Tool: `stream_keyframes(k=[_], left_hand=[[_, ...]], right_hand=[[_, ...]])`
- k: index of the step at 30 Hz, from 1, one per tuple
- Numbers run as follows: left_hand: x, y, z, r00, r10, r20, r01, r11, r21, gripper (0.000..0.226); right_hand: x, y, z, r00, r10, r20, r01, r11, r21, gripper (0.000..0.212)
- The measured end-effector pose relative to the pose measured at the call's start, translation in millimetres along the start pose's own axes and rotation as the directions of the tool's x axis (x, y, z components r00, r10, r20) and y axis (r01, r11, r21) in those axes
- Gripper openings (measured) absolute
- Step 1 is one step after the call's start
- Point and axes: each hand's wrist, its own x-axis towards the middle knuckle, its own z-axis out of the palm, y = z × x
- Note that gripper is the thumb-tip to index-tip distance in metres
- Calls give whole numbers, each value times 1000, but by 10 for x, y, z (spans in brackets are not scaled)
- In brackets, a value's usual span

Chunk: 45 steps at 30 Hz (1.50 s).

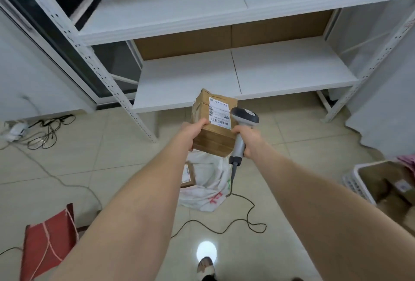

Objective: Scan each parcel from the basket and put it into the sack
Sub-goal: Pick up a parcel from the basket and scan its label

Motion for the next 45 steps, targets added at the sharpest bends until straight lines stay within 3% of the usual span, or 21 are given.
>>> stream_keyframes(k=[6, 10, 17, 24, 32, 37, 40, 45], left_hand=[[831, -405, -363, 999, -45, 2, 45, 999, -13, 62], [1411, -692, -398, 997, -63, -40, 64, 998, 5, 63], [2572, -1416, -215, 992, -119, -34, 120, 992, 31, 70], [3811, -2434, 195, 988, -151, 7, 152, 988, -15, 78], [4995, -3315, 785, 981, -172, 88, 174, 985, -9, 62], [5456, -3706, 1118, 983, -131, 129, 104, 974, 201, 34], [5620, -3867, 1230, 995, -63, 83, 33, 946, 324, 44], [5770, -4046, 1259, 961, -160, 225, 33, 876, 482, 44]], right_hand=[[641, 405, 739, 997, 73, 23, -72, 997, -19, 52], [1089, 609, 1030, 991, 134, 10, -133, 990, -54, 26], [2212, 1272, 1349, 982, 187, -2, -186, 975, -117, 38], [3455, 2248, 1542, 971, 236, -39, -239, 965, -110, 20], [4711, 3168, 1626, 973, 212, -94, -226, 956, -187, 40], [5202, 3519, 1649, 980, 126, -152, -178, 896, -406, 40], [5298, 3629, 1702, 983, 148, -108, -182, 863, -472, 36], [5368, 3825, 1692, 960, 273, -68, -278, 882, -382, 36]])
